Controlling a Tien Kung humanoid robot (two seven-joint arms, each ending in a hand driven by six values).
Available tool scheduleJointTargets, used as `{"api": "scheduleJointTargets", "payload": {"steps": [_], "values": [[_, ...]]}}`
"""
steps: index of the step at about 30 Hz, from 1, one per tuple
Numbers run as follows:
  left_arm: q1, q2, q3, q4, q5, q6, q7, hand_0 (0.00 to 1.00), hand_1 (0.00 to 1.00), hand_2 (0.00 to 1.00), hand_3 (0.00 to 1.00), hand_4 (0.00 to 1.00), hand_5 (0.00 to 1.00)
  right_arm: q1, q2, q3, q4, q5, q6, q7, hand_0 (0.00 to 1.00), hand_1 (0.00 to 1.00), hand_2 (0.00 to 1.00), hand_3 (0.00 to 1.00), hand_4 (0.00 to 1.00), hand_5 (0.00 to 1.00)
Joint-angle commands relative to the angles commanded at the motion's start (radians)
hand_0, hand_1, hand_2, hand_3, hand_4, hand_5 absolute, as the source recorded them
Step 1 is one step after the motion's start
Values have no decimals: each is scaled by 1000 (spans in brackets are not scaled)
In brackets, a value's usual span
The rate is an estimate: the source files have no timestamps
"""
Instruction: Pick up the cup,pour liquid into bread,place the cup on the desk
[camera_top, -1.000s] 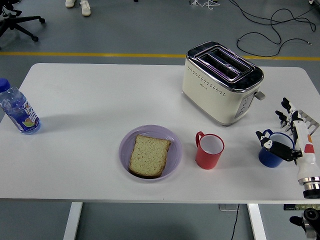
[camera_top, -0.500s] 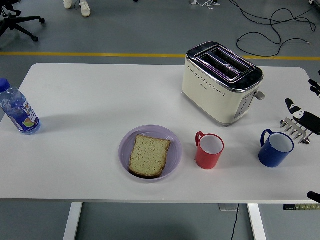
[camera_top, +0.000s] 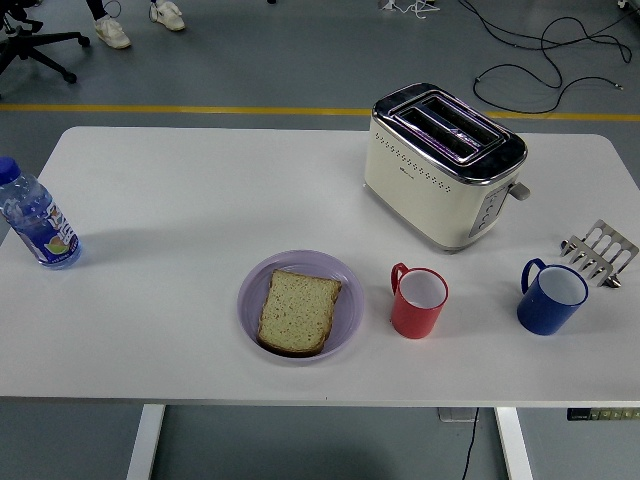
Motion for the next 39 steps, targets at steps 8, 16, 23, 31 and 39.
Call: {"api": "scheduleJointTargets", "payload": {"steps": [8,16,23,31,39], "values": [[6,0,-9,0,3,-4,-1,345,341,432,747,632,998,23,25,52,-103,338,86,-17,675,642,674,629,668,214],[19,-1,-1,0,-7,-4,3,345,341,431,748,630,998,27,49,33,-142,610,119,11,671,630,668,624,671,219],[25,0,0,0,-1,-3,5,344,342,433,748,628,998,18,54,34,-145,599,127,-1,670,634,671,624,668,224],[27,3,-39,0,42,-7,10,345,342,434,748,624,998,21,84,50,-152,592,127,1,669,628,668,621,668,223],[28,4,-43,0,49,-5,12,345,343,434,748,603,998,26,95,70,-151,579,128,-6,671,629,670,621,669,225]]}}
